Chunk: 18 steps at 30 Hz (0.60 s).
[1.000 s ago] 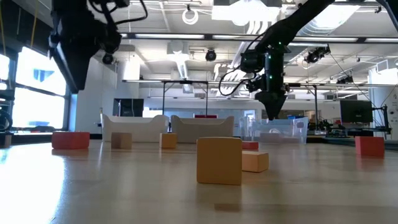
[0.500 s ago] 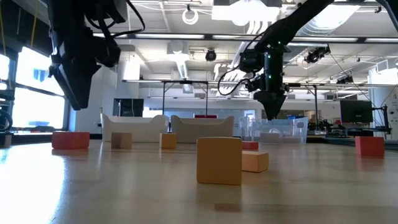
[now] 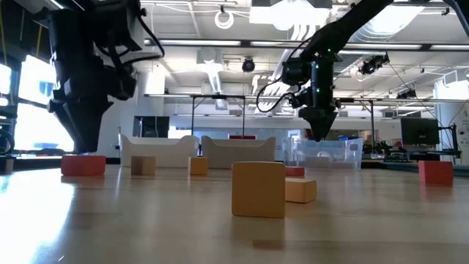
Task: Sort & place blocks by color
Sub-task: Put the orange block into the gray bin
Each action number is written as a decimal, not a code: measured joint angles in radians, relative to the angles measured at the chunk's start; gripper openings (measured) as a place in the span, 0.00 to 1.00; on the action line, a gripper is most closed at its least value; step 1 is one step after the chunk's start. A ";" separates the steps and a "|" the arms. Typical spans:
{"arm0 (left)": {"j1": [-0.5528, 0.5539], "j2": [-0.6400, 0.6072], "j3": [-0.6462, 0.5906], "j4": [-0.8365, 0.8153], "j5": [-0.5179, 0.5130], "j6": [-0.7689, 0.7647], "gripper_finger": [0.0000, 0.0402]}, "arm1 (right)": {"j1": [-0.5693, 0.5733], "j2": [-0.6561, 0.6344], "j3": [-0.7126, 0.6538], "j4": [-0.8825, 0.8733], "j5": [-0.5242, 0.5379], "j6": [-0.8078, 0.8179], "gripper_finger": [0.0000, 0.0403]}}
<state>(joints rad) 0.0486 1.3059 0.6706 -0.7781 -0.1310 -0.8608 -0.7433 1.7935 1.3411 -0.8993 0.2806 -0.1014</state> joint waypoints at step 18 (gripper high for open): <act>0.043 0.113 -0.052 0.093 0.035 0.060 0.39 | 0.000 0.000 0.000 -0.012 -0.001 0.052 0.55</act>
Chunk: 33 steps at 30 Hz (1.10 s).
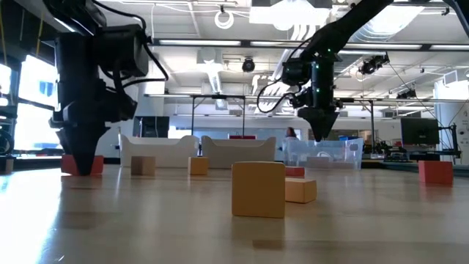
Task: Sort & place blocks by color
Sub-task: Put the orange block into the gray bin
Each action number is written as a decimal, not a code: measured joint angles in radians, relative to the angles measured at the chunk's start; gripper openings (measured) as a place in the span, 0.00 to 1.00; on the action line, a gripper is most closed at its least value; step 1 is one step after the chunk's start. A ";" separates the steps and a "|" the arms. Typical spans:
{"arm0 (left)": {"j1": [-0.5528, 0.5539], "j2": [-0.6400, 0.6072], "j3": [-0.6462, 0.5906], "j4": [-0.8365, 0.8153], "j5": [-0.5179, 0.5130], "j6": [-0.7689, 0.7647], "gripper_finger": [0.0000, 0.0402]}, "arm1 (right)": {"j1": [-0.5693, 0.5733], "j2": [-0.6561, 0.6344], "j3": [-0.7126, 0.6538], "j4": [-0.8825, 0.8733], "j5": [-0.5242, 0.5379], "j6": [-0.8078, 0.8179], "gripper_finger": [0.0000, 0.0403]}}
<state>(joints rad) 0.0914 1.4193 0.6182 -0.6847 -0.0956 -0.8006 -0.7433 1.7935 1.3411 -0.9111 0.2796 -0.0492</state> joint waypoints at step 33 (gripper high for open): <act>0.063 0.002 0.113 0.010 -0.055 0.221 0.25 | 0.235 -0.166 0.000 -0.006 -0.167 0.084 0.55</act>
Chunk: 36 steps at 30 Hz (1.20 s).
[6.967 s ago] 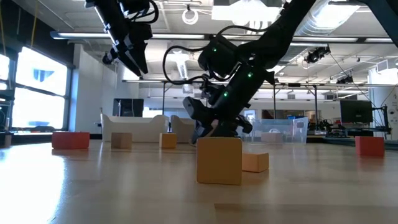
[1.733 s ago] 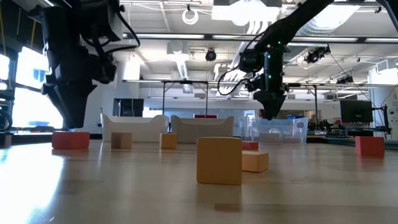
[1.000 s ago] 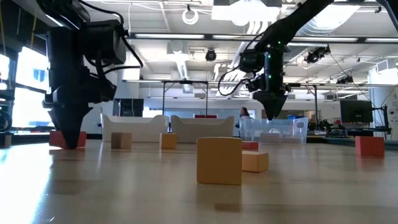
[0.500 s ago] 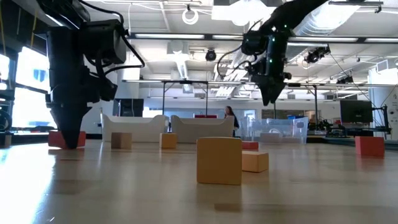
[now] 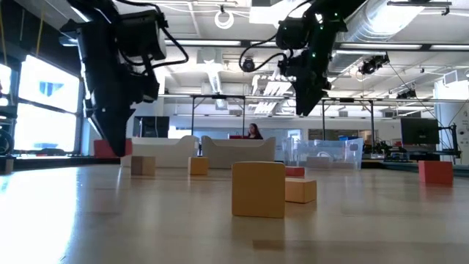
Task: Sort & place blocks by color
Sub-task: Put the orange block into the gray bin
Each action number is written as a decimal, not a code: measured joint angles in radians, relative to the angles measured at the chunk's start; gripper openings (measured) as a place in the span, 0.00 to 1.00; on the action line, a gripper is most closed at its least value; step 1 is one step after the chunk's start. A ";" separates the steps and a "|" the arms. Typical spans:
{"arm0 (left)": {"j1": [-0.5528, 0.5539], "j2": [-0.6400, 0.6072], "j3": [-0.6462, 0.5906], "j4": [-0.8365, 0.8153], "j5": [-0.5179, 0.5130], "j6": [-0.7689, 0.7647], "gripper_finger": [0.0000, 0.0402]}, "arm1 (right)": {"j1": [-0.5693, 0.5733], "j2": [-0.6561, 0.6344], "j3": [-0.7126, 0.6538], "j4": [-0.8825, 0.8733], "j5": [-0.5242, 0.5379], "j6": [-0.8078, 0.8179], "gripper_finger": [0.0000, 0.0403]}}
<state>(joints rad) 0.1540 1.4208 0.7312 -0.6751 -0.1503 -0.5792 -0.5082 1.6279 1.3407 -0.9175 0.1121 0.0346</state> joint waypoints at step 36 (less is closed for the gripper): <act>0.350 -0.002 0.181 0.428 0.095 0.436 0.25 | 0.323 0.001 0.000 0.098 -0.009 0.248 0.55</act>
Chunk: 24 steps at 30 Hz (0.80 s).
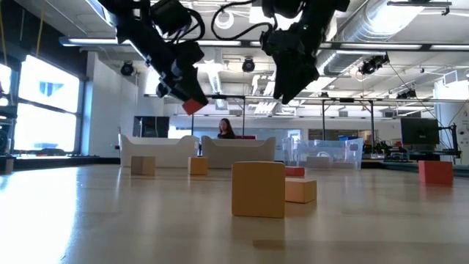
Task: Sort & place blocks by color
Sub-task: Put the orange block into the gray bin
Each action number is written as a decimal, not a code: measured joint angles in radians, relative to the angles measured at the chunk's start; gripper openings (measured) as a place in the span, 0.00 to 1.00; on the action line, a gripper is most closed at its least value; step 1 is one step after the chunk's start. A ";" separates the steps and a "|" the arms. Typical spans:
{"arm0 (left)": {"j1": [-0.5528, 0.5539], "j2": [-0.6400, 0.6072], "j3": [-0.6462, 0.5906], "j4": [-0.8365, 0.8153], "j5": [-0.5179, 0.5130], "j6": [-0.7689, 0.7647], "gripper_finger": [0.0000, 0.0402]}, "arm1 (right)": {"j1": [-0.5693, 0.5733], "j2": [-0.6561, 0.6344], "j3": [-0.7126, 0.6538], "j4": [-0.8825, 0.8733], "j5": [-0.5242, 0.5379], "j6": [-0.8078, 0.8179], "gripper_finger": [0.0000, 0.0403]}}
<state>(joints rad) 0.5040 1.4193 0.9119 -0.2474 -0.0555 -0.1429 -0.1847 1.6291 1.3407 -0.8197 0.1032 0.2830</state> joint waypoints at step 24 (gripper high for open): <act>0.207 0.196 0.001 0.430 0.092 0.099 0.27 | 0.030 0.000 0.000 0.031 0.049 0.057 0.55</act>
<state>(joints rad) 0.7112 1.6152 0.9131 0.1824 0.0365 -0.0442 -0.1547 1.6291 1.3411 -0.7883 0.1524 0.3401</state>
